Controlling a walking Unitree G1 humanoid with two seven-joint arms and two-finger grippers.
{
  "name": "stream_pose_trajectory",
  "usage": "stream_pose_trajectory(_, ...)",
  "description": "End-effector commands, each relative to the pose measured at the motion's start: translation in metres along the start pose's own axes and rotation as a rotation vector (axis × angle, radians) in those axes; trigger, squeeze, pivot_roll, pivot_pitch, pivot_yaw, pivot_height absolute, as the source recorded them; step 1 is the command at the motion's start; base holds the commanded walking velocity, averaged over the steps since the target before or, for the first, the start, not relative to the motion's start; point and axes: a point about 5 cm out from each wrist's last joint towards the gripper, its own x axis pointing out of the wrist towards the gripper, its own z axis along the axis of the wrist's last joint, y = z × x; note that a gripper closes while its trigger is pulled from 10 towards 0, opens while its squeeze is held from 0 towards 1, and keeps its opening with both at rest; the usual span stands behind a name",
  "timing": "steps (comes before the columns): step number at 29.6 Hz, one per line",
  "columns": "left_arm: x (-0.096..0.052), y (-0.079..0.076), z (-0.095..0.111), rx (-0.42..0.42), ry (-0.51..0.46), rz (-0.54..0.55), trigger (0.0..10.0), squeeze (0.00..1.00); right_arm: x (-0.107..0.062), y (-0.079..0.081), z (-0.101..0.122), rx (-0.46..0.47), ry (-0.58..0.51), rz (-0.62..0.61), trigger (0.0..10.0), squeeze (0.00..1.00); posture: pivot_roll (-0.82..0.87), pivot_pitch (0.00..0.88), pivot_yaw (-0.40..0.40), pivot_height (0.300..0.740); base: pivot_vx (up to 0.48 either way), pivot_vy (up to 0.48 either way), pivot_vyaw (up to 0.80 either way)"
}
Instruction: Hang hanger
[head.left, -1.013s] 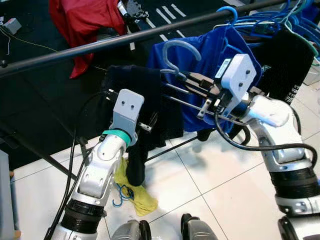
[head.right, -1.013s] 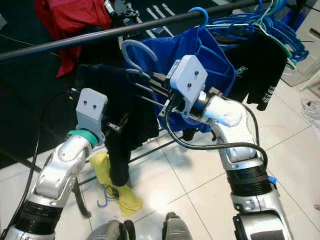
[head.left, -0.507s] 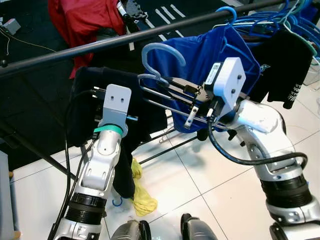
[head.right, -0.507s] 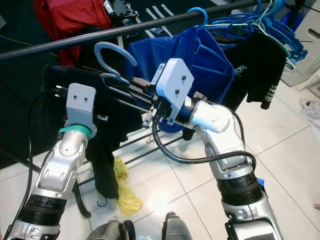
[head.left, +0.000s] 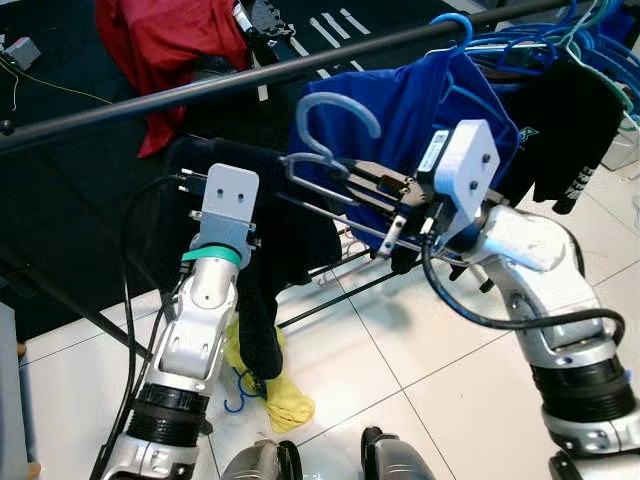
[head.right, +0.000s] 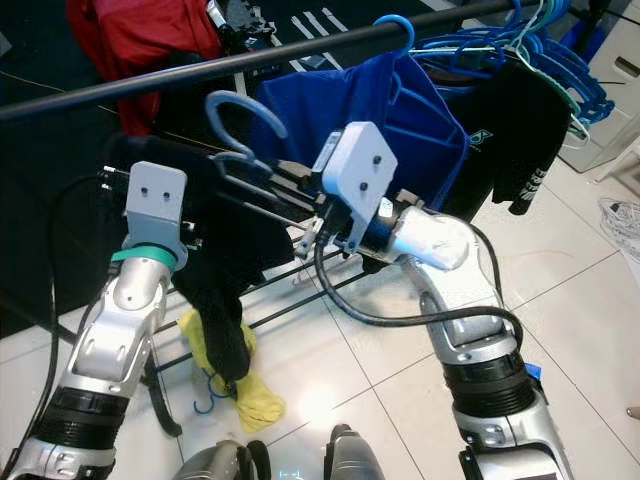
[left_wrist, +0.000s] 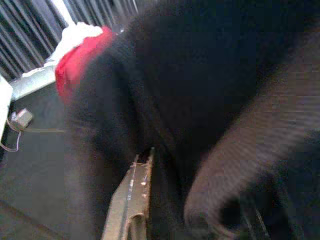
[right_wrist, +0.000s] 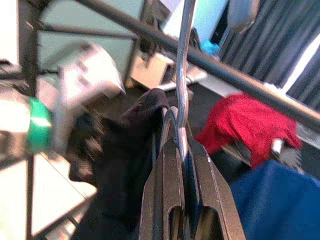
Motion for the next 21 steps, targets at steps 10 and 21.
stream_pose_trajectory(10,-0.008,0.027,-0.002,0.134,-0.062,-0.009,0.0,0.0,-0.02,0.001,-0.008,-0.004,0.066,0.018,0.0,0.0,-0.12,0.076,0.083,0.74,0.0,0.0,0.0)
stream_pose_trajectory(21,0.013,0.022,0.013,0.098,-0.105,0.049,0.0,0.0,-0.034,0.047,0.014,0.112,0.075,0.392,0.0,0.0,-0.14,0.078,0.086,0.74,0.0,0.0,0.0)
